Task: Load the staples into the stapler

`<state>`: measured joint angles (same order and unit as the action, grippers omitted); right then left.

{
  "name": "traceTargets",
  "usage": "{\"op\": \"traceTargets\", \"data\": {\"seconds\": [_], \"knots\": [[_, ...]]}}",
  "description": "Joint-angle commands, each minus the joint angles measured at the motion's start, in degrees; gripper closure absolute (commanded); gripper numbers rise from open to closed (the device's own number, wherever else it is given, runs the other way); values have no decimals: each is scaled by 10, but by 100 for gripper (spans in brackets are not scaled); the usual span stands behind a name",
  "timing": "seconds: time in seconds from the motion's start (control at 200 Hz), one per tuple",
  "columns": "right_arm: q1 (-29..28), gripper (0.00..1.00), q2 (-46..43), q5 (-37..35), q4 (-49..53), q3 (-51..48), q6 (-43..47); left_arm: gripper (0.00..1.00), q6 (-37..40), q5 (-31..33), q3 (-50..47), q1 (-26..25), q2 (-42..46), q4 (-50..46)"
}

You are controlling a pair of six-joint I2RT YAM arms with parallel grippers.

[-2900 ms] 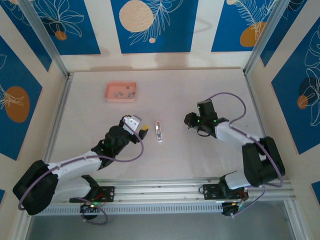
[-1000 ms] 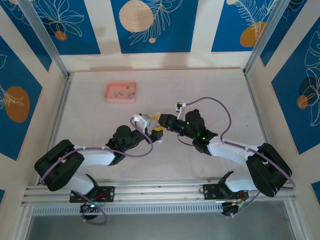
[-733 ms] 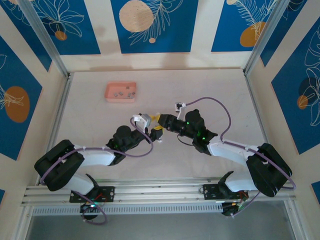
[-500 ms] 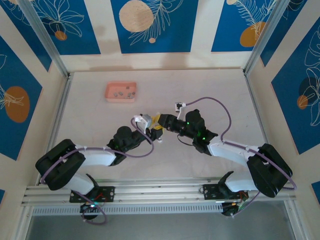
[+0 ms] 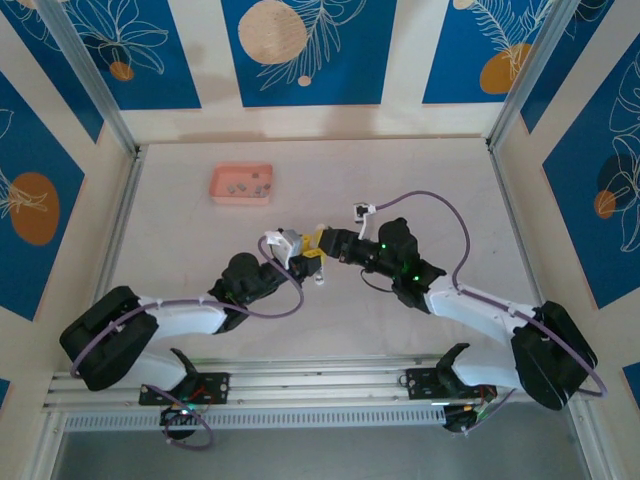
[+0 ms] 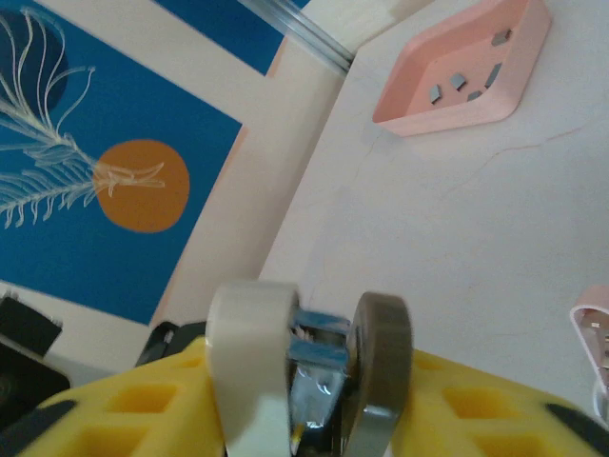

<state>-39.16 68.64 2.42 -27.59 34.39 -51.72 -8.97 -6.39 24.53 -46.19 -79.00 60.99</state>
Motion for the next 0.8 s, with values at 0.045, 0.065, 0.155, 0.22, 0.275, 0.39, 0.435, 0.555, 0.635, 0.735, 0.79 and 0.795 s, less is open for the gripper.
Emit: {"op": "traceTargets", "data": {"seconds": [0.045, 0.065, 0.155, 0.22, 0.275, 0.39, 0.435, 0.555, 0.635, 0.735, 0.79, 0.795], "knots": [[16, 43, -42, 38, 31, 11, 52, 88, 14, -12, -7, 4, 12, 13], [20, 42, -45, 44, 34, 11, 55, 88, 16, -17, -7, 4, 13, 14], [37, 38, -64, 69, 46, 10, 76, 88, 23, -33, -9, 5, 13, 18], [54, 37, -81, 92, 69, 14, 107, 88, 31, -43, -13, 5, 16, 28], [71, 36, -100, 113, 95, 18, 145, 88, 39, -53, -17, 6, 19, 34], [111, 36, -136, 177, 181, 36, 281, 88, 72, -92, -21, 8, 30, 30], [126, 36, -146, 211, 223, 46, 350, 88, 90, -110, -20, 9, 38, 20], [139, 36, -158, 276, 367, 80, 565, 87, 145, -159, -17, 9, 63, -18], [134, 39, -158, 296, 449, 96, 704, 86, 178, -190, -11, 9, 81, -61], [121, 39, -155, 282, 512, 115, 813, 86, 216, -234, 7, 9, 103, -135], [117, 39, -155, 286, 534, 120, 872, 85, 231, -255, 17, 9, 110, -168], [117, 39, -155, 286, 535, 120, 877, 86, 232, -257, 18, 9, 110, -171]]}}
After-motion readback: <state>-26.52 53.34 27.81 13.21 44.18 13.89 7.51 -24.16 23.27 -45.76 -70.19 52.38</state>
